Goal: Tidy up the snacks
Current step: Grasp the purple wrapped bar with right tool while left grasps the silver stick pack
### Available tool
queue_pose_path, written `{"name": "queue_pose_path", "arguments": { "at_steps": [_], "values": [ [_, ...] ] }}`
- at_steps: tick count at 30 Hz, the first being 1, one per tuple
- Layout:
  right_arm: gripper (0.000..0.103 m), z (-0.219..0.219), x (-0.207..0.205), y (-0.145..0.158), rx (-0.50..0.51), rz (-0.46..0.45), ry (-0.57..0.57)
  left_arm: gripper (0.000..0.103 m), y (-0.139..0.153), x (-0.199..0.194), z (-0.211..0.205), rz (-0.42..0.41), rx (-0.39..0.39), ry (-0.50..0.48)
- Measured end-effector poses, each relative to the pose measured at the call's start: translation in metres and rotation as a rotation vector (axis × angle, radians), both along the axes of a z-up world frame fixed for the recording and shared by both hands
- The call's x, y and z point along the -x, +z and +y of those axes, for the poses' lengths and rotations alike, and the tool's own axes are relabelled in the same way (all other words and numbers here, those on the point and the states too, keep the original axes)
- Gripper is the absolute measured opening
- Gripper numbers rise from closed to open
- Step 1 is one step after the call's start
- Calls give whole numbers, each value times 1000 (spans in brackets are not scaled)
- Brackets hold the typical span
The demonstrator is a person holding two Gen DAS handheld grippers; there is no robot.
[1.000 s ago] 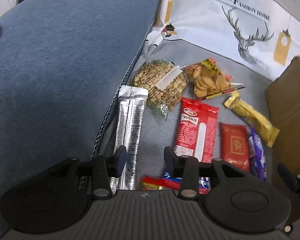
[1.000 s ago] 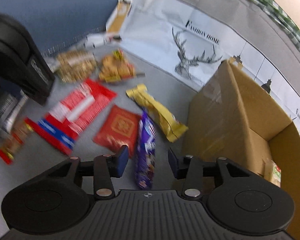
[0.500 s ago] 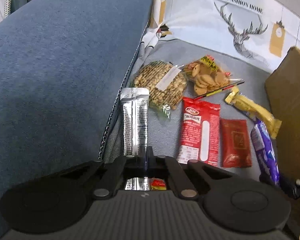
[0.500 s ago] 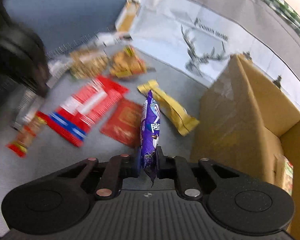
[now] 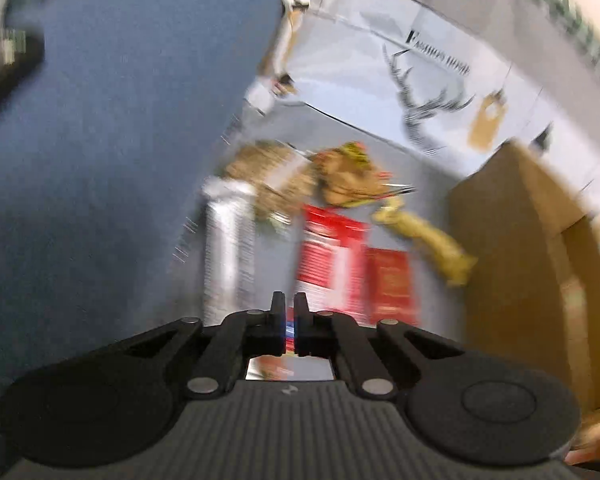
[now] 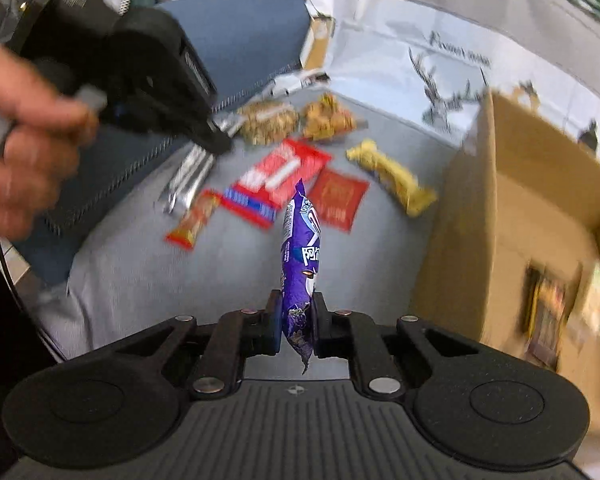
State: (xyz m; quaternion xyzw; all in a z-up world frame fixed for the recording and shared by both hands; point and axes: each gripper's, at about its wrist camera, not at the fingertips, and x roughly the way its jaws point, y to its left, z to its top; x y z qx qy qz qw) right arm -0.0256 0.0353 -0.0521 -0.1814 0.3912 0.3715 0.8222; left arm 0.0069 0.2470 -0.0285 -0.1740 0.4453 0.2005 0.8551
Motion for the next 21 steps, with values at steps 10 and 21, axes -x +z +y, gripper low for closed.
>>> {"name": "queue_pose_path", "arguments": {
  "at_steps": [10, 21],
  "values": [
    [15, 12, 0, -45, 66, -19, -28, 46, -34, -42, -21, 203, -260, 34],
    [33, 10, -1, -45, 19, 2, 0, 16, -40, -40, 0, 200, -193, 84]
  ]
}}
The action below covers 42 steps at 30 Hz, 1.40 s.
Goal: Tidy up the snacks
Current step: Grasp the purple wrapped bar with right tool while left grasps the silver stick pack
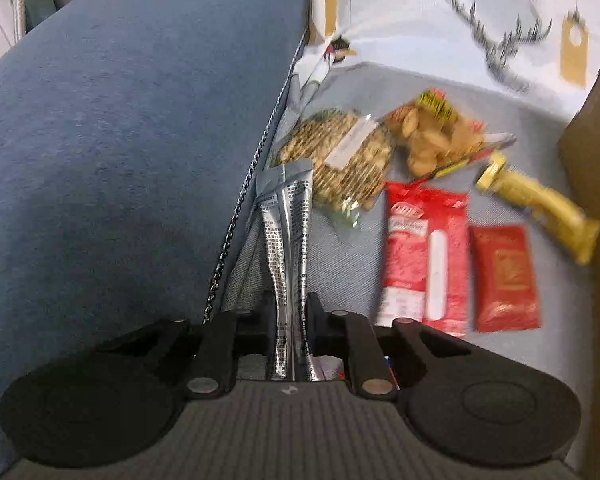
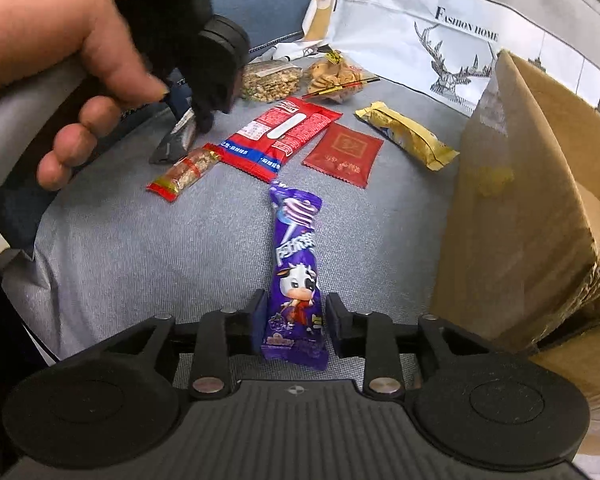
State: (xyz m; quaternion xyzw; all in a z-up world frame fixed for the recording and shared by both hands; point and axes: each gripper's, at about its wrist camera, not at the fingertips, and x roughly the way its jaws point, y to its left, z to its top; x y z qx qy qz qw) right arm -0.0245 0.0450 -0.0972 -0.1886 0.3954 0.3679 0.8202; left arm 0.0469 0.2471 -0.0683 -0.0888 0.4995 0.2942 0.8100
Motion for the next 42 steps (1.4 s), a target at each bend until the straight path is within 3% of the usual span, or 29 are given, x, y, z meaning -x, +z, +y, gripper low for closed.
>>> {"name": "queue_pose_path", "arguments": {
  "at_steps": [3, 6, 8, 10, 16, 18, 20, 42],
  "values": [
    [34, 0, -3, 0, -16, 22, -10, 16, 22, 16, 7, -136, 125, 0],
    [36, 0, -5, -1, -33, 39, -17, 16, 34, 37, 11, -255, 370, -51],
    [39, 0, -6, -2, -45, 50, -19, 16, 34, 46, 7, -270, 499, -94],
    [40, 0, -8, -2, -54, 61, -18, 17, 29, 52, 2, -242, 544, -98],
    [43, -1, -8, -2, -73, 79, -16, 21, 0, 46, -5, -59, 546, -72],
    [45, -2, -8, -1, -69, 76, -14, 27, -8, 42, -4, -23, 538, -63],
    [46, -3, -8, -1, -67, 74, -12, 31, -10, 40, -4, -22, 528, -62],
    [46, -2, -10, -1, -76, 74, -13, 31, -13, 33, -10, -16, 497, -80]
  ]
}}
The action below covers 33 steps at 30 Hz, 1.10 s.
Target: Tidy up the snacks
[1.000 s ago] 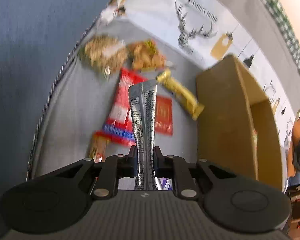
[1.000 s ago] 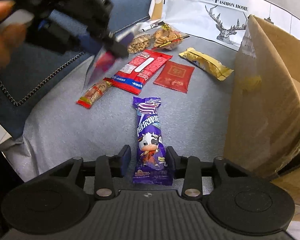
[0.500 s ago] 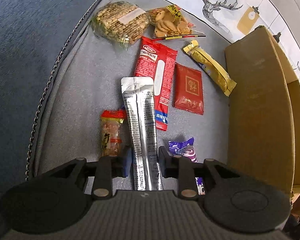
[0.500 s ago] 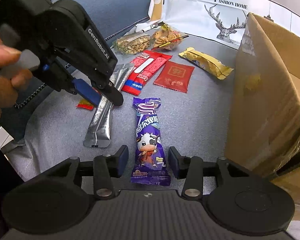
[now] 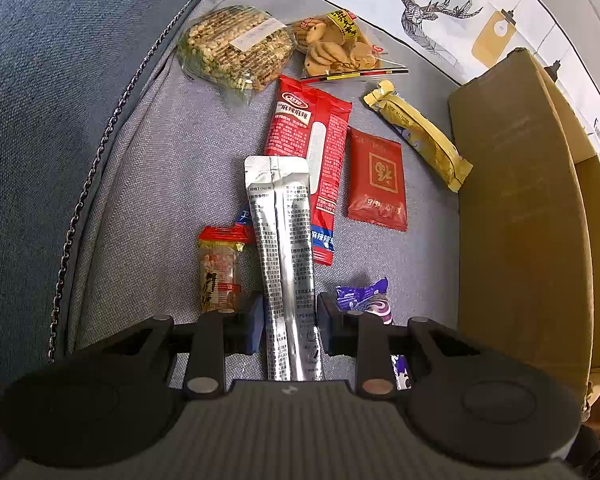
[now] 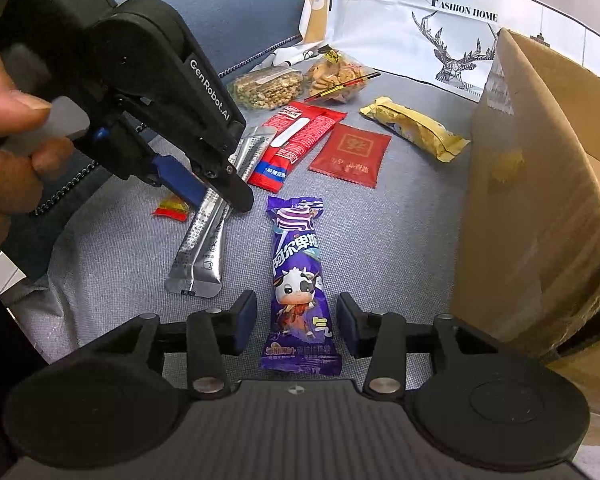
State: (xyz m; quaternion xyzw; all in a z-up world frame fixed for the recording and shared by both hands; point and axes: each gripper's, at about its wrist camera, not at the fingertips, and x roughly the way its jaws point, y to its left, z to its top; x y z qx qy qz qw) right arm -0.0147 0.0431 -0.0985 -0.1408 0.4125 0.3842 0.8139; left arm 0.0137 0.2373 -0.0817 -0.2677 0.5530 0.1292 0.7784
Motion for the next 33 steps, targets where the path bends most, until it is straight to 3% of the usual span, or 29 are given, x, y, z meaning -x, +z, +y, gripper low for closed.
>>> {"name": "queue_pose_path", "arguments": {
  "at_steps": [5, 8, 11, 16, 22, 33],
  "values": [
    [44, 0, 1, 0, 6, -6, 1, 31, 0, -1, 0, -1, -4, -7],
    [29, -1, 2, 1, 5, -16, 1, 29, 0, -1, -1, -2, -8, -10],
    [22, -2, 2, 3, -5, -25, -4, 25, 1, -1, -3, -10, -16, -22],
    [21, -6, 1, 13, -46, -62, -31, 24, 2, -3, -6, -20, -10, -47],
    [22, -3, -4, 2, 0, -3, -43, 25, 0, -5, -10, -9, -17, -74],
    [18, -2, -1, 2, 7, -35, -30, 24, 1, -8, -13, -11, -42, -97]
  ]
}}
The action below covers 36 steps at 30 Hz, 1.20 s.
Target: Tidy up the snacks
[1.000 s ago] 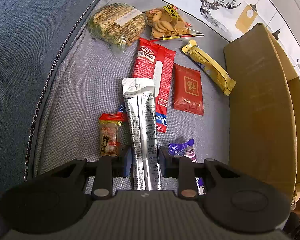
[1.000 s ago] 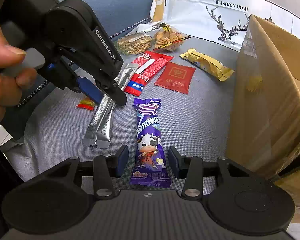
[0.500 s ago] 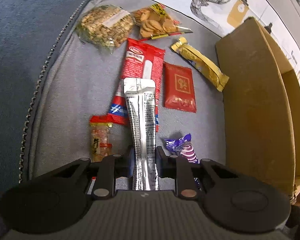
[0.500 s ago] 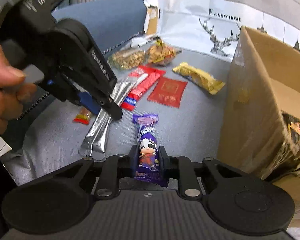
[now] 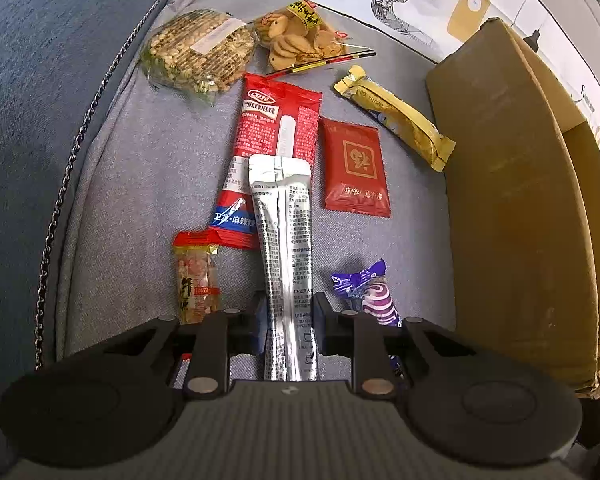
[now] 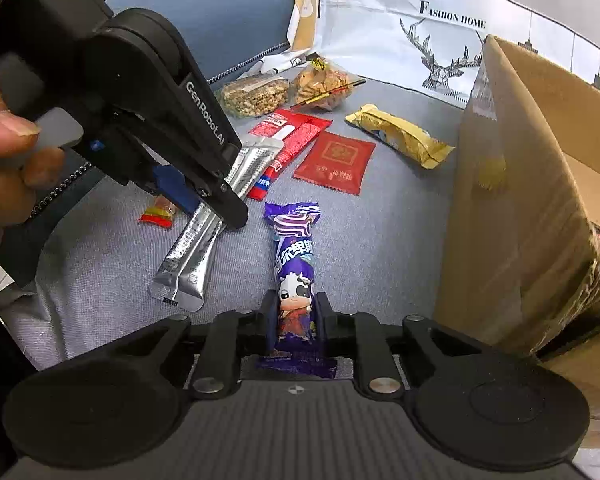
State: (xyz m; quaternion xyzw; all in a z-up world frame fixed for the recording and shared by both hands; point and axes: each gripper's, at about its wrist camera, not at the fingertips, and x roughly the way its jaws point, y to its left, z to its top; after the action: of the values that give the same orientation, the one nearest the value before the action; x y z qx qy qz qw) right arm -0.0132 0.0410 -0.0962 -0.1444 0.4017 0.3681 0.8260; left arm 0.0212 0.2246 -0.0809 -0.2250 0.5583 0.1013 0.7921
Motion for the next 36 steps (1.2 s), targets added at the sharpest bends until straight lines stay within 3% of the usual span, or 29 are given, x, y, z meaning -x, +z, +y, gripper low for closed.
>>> {"name": "queue_pose_path", "arguments": {
  "at_steps": [14, 32, 36],
  "values": [
    [17, -8, 2, 27, -100, -109, -29, 21, 31, 3, 8, -204, 0, 65],
    [17, -24, 5, 82, -253, -181, -86, 21, 55, 5, 8, -357, -10, 89],
    [17, -35, 1, 105, -298, -201, -107, 21, 62, 7, 7, -403, -6, 101]
  ]
}}
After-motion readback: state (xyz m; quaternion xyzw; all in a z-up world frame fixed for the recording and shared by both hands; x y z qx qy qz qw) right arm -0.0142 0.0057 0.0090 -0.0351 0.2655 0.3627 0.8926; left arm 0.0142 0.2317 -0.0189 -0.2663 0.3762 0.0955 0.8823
